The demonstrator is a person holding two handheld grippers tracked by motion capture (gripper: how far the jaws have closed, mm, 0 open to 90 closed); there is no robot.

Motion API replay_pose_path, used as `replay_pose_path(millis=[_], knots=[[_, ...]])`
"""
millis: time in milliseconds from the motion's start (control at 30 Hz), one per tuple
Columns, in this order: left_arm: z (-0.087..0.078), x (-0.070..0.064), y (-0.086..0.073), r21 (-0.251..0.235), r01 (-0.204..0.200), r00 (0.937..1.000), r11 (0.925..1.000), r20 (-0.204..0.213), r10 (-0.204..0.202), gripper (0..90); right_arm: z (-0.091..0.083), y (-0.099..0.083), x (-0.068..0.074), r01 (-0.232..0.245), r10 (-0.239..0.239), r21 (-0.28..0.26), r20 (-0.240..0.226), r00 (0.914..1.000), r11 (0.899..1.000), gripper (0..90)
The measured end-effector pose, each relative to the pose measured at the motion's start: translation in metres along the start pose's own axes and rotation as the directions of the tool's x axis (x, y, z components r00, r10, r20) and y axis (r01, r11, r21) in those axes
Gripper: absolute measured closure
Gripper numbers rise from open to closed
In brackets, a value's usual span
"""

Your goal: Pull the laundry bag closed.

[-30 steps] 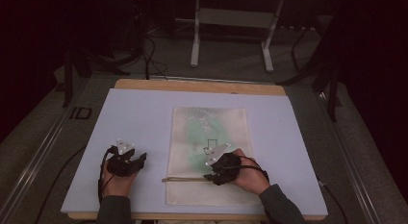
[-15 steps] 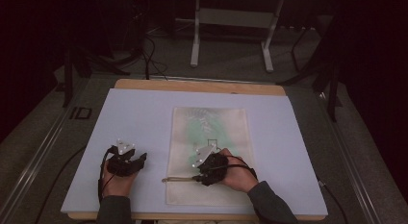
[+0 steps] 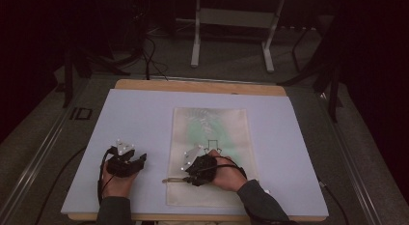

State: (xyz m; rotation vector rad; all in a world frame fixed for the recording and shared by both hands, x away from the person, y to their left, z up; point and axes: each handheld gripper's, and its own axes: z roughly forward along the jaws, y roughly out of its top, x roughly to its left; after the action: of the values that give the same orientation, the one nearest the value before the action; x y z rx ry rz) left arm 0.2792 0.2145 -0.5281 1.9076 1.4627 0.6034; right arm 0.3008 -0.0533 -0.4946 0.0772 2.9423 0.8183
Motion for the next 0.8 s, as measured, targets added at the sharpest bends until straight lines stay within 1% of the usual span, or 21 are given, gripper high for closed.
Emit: replay_pose_path(millis=[200,300,467,600,767,800], knots=[[0.000,0.000,0.000,0.001,0.000,1.0000,1.0000,0.000,0.000,49.3,0.005,0.009,0.002,0.012,-0.012,-0.020,0.000,0.9999,1.000,69.1],[0.001,0.000,0.000,0.001,0.000,1.0000,1.0000,0.000,0.000,49.3,0.007,0.015,0.004,0.026,-0.026,-0.020,-0.001,0.9997,0.999,71.1],[0.000,0.001,0.000,0.001,0.000,1.0000,1.0000,-0.001,0.000,49.3,0.013,0.022,0.005,0.030,-0.030,-0.026,-0.008,0.9995,0.999,74.2],[0.000,0.001,0.000,0.001,-0.001,1.0000,1.0000,-0.001,0.001,49.2,0.018,0.029,0.008,0.041,-0.041,-0.027,-0.012,0.9991,0.999,73.3],[0.000,0.001,0.000,0.002,-0.002,1.0000,1.0000,-0.002,0.002,49.2,0.023,0.035,0.008,0.042,-0.042,-0.028,-0.017,0.9990,0.999,73.1],[0.000,0.001,0.000,0.002,-0.001,1.0000,1.0000,-0.002,0.001,49.2,0.026,0.039,0.008,0.046,-0.047,-0.031,-0.019,0.9987,0.998,73.1]])
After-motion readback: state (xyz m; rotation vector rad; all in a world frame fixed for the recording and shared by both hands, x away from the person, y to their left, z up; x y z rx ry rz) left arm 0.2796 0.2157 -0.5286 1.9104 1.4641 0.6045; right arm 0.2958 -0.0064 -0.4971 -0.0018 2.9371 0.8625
